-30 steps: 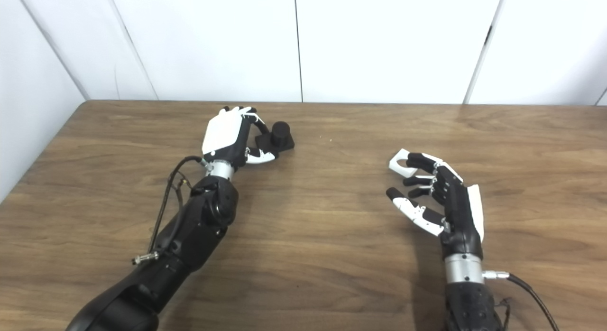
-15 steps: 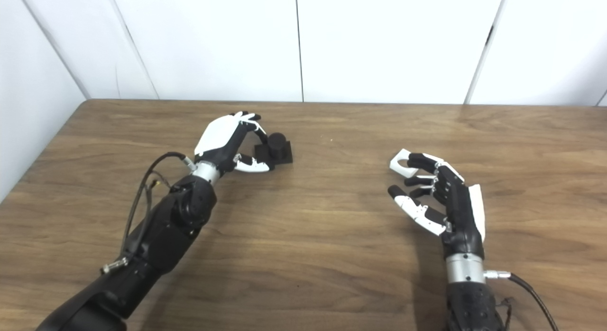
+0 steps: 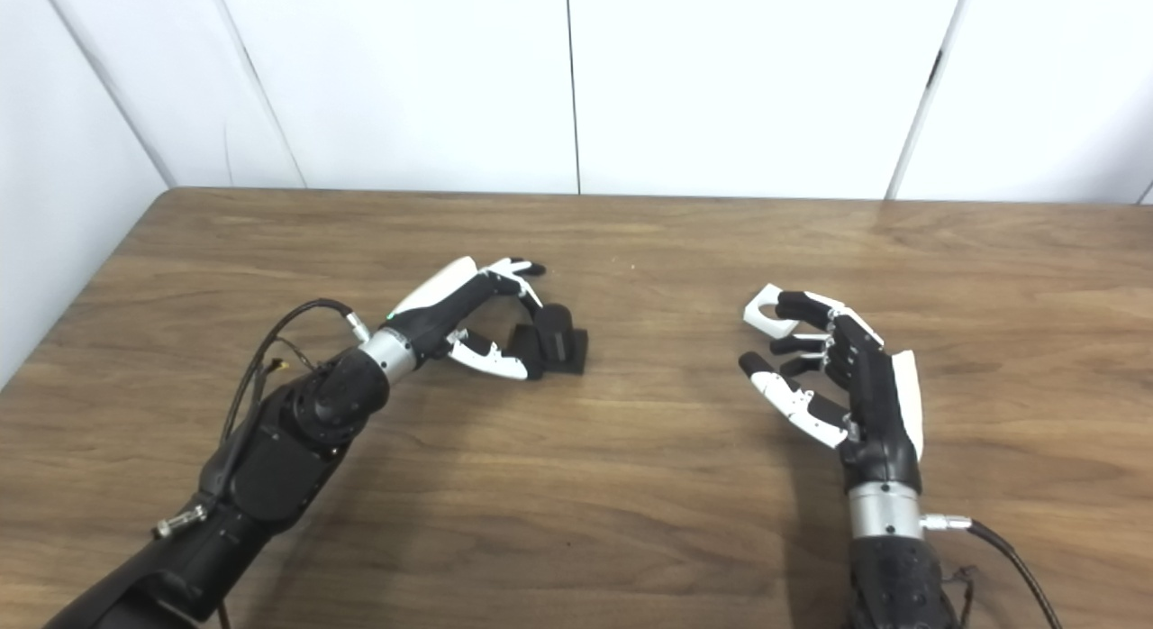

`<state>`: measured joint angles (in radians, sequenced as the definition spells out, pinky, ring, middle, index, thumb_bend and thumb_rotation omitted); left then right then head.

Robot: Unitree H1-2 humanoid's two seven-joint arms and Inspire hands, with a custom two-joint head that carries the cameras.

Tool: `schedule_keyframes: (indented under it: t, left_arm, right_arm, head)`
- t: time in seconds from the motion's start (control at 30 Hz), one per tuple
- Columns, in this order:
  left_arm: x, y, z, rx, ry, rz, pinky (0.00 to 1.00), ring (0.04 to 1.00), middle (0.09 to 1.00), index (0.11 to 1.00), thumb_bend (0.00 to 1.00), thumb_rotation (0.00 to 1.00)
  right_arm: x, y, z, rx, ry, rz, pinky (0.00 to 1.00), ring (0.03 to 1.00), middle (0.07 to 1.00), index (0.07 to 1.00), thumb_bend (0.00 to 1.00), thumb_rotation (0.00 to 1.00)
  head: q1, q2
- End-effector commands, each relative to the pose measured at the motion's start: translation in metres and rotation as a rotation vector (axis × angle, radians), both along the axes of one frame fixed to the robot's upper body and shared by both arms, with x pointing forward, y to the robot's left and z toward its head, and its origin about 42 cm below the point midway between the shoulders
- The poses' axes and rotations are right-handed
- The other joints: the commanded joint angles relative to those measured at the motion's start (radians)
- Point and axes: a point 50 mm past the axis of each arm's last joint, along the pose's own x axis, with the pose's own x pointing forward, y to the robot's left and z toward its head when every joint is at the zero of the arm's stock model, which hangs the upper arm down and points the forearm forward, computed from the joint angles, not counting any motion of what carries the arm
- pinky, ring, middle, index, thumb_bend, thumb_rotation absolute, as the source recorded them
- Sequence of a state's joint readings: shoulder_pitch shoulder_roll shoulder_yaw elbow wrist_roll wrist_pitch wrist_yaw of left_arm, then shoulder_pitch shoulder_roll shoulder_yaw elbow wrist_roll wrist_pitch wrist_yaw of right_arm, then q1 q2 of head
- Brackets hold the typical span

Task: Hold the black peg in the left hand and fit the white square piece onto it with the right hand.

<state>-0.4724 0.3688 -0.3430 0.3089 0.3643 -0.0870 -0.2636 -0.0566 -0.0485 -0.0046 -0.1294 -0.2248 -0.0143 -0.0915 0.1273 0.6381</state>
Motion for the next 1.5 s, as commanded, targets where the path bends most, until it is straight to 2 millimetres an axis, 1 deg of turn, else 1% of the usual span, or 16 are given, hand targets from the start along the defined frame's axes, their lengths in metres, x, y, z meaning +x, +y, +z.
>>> schedule_keyframes:
  t: [0.0, 0.13, 0.27, 0.57, 0.6, 0.63, 0.67, 0.77, 0.83, 0.93, 1.0, 1.07, 1.13, 1.23, 1.4, 1.47]
  left_arm:
    - [0.0, 0.004, 0.012, 0.014, -0.021, -0.05, 1.0, 1.0, 0.94, 0.491, 0.51, 0.09]
    - [-0.003, 0.0, 0.015, 0.018, -0.003, -0.112, 1.0, 1.0, 0.947, 0.491, 0.51, 0.09]
    - [-0.004, -0.004, 0.014, 0.041, 0.018, -0.164, 1.0, 1.0, 0.952, 0.491, 0.51, 0.09]
    - [-0.01, -0.013, 0.003, 0.068, 0.058, -0.215, 1.0, 1.0, 0.953, 0.491, 0.51, 0.09]
    - [-0.011, -0.013, 0.001, 0.07, 0.061, -0.217, 1.0, 1.0, 0.952, 0.491, 0.51, 0.09]
    - [-0.012, -0.013, 0.0, 0.073, 0.062, -0.218, 1.0, 1.0, 0.951, 0.491, 0.51, 0.09]
    - [-0.013, -0.013, 0.0, 0.075, 0.062, -0.219, 1.0, 1.0, 0.951, 0.491, 0.51, 0.09]
    - [-0.017, -0.008, -0.001, 0.091, 0.066, -0.215, 1.0, 1.0, 0.951, 0.492, 0.51, 0.09]
    - [-0.018, -0.001, 0.0, 0.089, 0.068, -0.215, 1.0, 1.0, 0.952, 0.492, 0.51, 0.09]
    - [-0.019, 0.008, -0.002, 0.083, 0.069, -0.22, 1.0, 1.0, 0.951, 0.492, 0.51, 0.09]
    - [-0.018, 0.011, -0.003, 0.089, 0.064, -0.227, 1.0, 1.0, 0.948, 0.492, 0.51, 0.08]
    - [-0.018, 0.012, -0.005, 0.088, 0.063, -0.232, 1.0, 1.0, 0.943, 0.491, 0.51, 0.08]
    - [-0.018, 0.012, -0.007, 0.08, 0.063, -0.239, 1.0, 1.0, 0.94, 0.491, 0.51, 0.08]
    - [-0.017, 0.011, -0.01, 0.065, 0.061, -0.248, 1.0, 1.0, 0.942, 0.491, 0.51, 0.08]
    - [-0.017, 0.011, -0.01, 0.061, 0.067, -0.248, 1.0, 1.0, 0.947, 0.491, 0.51, 0.08]
    - [-0.017, 0.013, -0.012, 0.065, 0.072, -0.248, 0.99, 1.0, 0.948, 0.492, 0.51, 0.08]
  right_arm:
    - [0.005, 0.003, 0.021, 0.002, -0.091, 0.009, 0.46, 0.571, 0.714, 0.703, 0.5, 0.19]
    - [0.004, 0.003, 0.022, 0.006, -0.093, 0.003, 0.46, 0.577, 0.712, 0.7, 0.49, 0.17]
    - [0.004, 0.004, 0.022, 0.011, -0.087, -0.001, 0.47, 0.583, 0.717, 0.706, 0.5, 0.19]
    - [0.005, 0.003, 0.023, 0.002, -0.094, -0.003, 0.45, 0.568, 0.71, 0.707, 0.5, 0.21]
    - [0.005, 0.003, 0.023, 0.004, -0.095, -0.003, 0.45, 0.568, 0.711, 0.707, 0.5, 0.2]
    - [0.005, 0.004, 0.023, 0.008, -0.095, -0.003, 0.45, 0.569, 0.711, 0.705, 0.5, 0.19]
    - [0.005, 0.004, 0.023, 0.011, -0.096, -0.003, 0.45, 0.569, 0.711, 0.704, 0.5, 0.18]
    - [0.005, 0.005, 0.024, 0.009, -0.112, -0.003, 0.46, 0.582, 0.717, 0.705, 0.5, 0.22]
    - [0.006, 0.008, 0.027, 0.009, -0.117, -0.015, 0.47, 0.587, 0.717, 0.708, 0.51, 0.23]
    - [0.009, 0.011, 0.029, 0.012, -0.12, -0.026, 0.48, 0.596, 0.722, 0.716, 0.51, 0.23]
    - [0.011, 0.014, 0.03, 0.013, -0.122, -0.029, 0.48, 0.588, 0.727, 0.72, 0.51, 0.23]
    - [0.013, 0.016, 0.031, 0.011, -0.127, -0.031, 0.47, 0.571, 0.724, 0.719, 0.49, 0.19]
    - [0.014, 0.018, 0.032, 0.011, -0.129, -0.032, 0.46, 0.562, 0.722, 0.715, 0.49, 0.18]
    - [0.015, 0.02, 0.034, 0.013, -0.133, -0.029, 0.47, 0.559, 0.729, 0.719, 0.5, 0.21]
    - [0.02, 0.018, 0.04, 0.003, -0.153, -0.03, 0.48, 0.577, 0.724, 0.714, 0.5, 0.21]
    - [0.021, 0.016, 0.042, -0.008, -0.161, -0.031, 0.49, 0.58, 0.725, 0.715, 0.5, 0.24]
  head:
    - [0.0, 0.001]
    - [-0.008, 0.005]
    - [-0.013, 0.007]
    - [-0.043, 0.015]
    - [-0.06, 0.015]
    - [-0.096, 0.014]
    - [-0.096, 0.014]
    - [-0.23, 0.016]
    - [-0.328, 0.018]
    - [-0.407, -0.002]
    - [-0.437, -0.012]
    - [-0.45, -0.02]
    - [-0.458, -0.024]
    - [-0.462, -0.025]
    - [-0.462, -0.03]
    - [-0.463, -0.031]
